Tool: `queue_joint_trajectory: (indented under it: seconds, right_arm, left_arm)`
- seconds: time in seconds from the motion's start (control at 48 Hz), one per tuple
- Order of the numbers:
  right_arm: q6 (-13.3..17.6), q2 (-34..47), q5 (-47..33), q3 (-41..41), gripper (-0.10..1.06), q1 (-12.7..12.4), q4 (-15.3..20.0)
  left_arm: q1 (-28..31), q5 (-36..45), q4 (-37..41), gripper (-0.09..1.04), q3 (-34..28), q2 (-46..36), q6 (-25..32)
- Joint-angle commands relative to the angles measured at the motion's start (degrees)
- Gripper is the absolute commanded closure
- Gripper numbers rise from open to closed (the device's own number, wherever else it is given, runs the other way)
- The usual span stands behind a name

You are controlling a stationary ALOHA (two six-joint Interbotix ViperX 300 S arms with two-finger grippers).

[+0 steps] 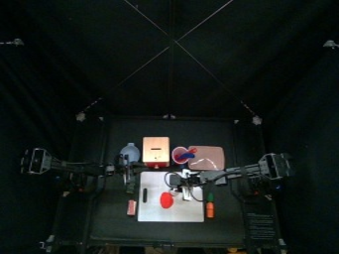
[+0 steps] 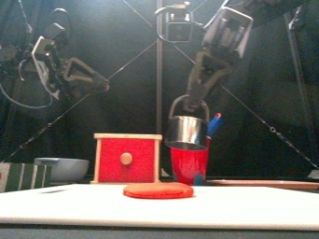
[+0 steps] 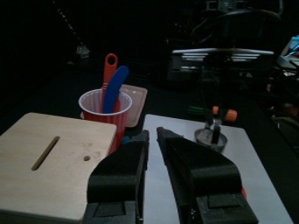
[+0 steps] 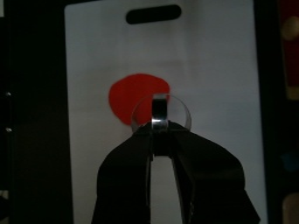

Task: Get the cutter from the drawer then cut the dough then place the extra dough in the bowl
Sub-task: Cut the dough

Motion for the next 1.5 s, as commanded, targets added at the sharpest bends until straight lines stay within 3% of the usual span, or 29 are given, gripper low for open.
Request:
queue_joint_trajectory:
  seconds: [0.021,0.25,0.521,0.938,1.042,1.146,1.312,1.5]
  right_arm:
    - [0.09,1.76,1.49,-4.31,0.48,0.97,0.18]
    - [0.00,5.27,3.69,-7.56,0.48,3.08,-0.18]
    - [0.00,5.45,4.04,-7.29,0.48,2.99,-4.13]
    - [0.18,7.03,2.90,-6.50,0.48,2.72,-5.98]
    - [0.00,6.42,2.90,-5.98,0.42,2.81,-6.06]
    - [0.00,4.66,2.11,-4.75,0.28,2.81,-6.86]
    - [-0.09,0.62,-4.66,-0.53,0.21,2.64,-8.70]
    - [-0.26,-6.50,-23.12,12.57,0.20,2.64,-12.66]
  left_arm:
    - [0.18,-0.09,0.09,0.34,-0.26,0.00,0.09]
    - [0.26,-0.09,0.09,0.34,0.26,0.00,0.09]
    - [0.09,-0.09,0.00,0.34,0.00,0.00,-0.18]
    - [-0.18,0.00,0.09,0.34,0.44,0.00,-0.35]
    - [-0.79,0.09,0.09,0.34,0.35,0.00,-0.26]
    - [-2.55,0.09,0.09,0.32,-0.35,0.09,-0.35]
    - [-8.44,-0.18,-2.11,0.24,-1.58,2.99,-0.53]
    - [-17.67,-1.14,-6.68,0.08,-7.91,12.48,-0.18]
